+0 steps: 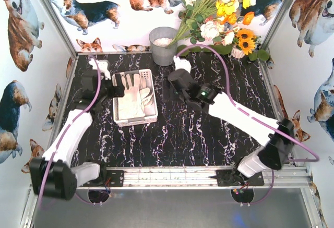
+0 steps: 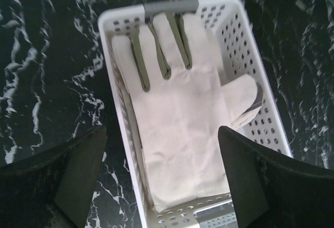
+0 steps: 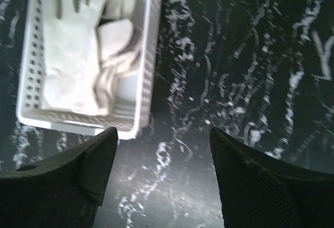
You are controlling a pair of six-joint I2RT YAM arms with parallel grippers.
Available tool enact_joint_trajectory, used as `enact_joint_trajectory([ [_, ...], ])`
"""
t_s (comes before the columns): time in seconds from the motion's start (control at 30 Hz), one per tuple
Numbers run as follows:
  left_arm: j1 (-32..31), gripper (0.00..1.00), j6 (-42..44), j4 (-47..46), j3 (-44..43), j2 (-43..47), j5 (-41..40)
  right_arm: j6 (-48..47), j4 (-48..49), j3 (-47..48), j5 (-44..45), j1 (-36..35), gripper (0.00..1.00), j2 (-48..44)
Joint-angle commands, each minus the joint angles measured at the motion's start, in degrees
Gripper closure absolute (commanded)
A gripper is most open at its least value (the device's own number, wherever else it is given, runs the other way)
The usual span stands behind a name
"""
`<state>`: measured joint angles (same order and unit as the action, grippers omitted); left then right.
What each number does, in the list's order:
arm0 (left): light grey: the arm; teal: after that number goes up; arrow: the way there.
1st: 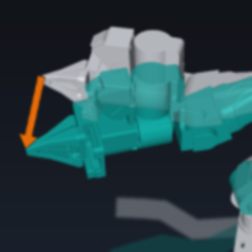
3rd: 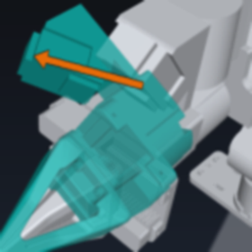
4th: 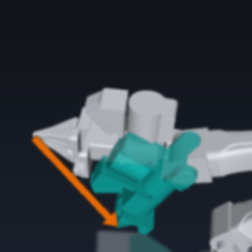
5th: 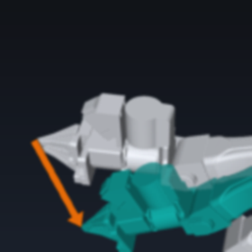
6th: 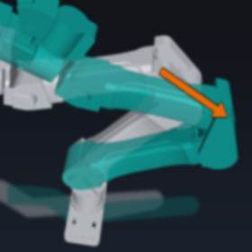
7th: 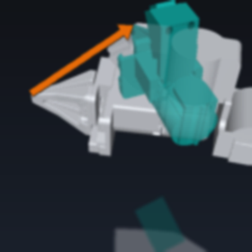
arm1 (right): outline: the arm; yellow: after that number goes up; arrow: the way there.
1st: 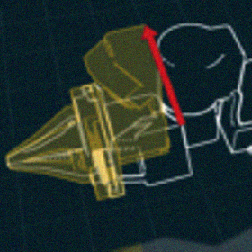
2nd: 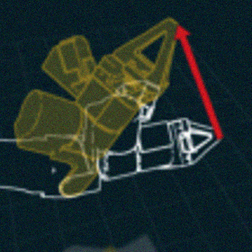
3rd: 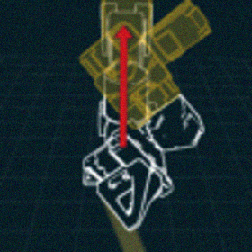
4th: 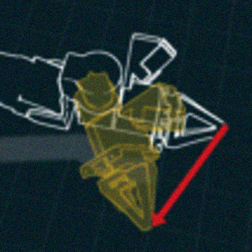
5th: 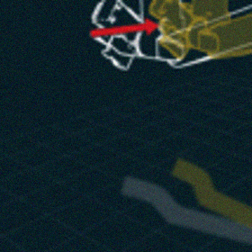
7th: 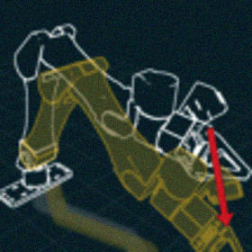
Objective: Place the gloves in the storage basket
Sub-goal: Reset both arms
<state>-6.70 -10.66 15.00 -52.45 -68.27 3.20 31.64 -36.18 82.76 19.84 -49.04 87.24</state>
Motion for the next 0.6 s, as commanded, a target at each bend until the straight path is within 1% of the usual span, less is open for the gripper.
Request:
enact_joint_trajectory([
  [0.0,0.4,0.12,2.5,-1.6,2.4,7.3,-5.3,-3.9,2.4,-6.3,6.2,0.7,0.24,-8.7],
  [0.03,0.7,0.09,2.0,-2.2,3.4,8.3,-7.1,-4.2,2.9,-8.2,5.4,1.9,0.22,-10.3],
  [0.07,1.2,0.07,2.0,-2.8,4.6,8.9,-9.0,-4.0,2.8,-10.2,3.7,4.6,0.21,-11.8],
  [0.17,4.5,0.05,1.4,-4.3,8.2,9.4,-16.1,-1.5,1.9,-16.3,-2.4,13.4,0.2,-16.6],
  [0.2,6.5,0.04,0.3,-5.3,11.2,9.6,-17.4,-1.7,2.3,-18.6,-3.0,16.1,0.2,-18.6],
  [0.27,10.3,0.03,-2.8,-7.7,14.5,10.7,-17.9,-4.3,4.5,-24.0,-2.5,20.6,0.19,-22.5],
  [0.33,12.3,0.0,-5.0,-10.5,17.6,12.2,-18.9,-7.7,7.0,-29.0,-0.9,25.0,0.17,-27.6],
  [0.47,12.6,0.0,-5.3,-18.5,24.3,14.0,-24.6,-13.0,15.4,-39.0,-0.2,33.4,0.09,-32.8],
  [0.57,12.5,0.0,-4.2,-28.7,30.0,13.6,-25.8,-15.0,26.0,-46.3,3.0,36.5,0.05,-33.4],
])
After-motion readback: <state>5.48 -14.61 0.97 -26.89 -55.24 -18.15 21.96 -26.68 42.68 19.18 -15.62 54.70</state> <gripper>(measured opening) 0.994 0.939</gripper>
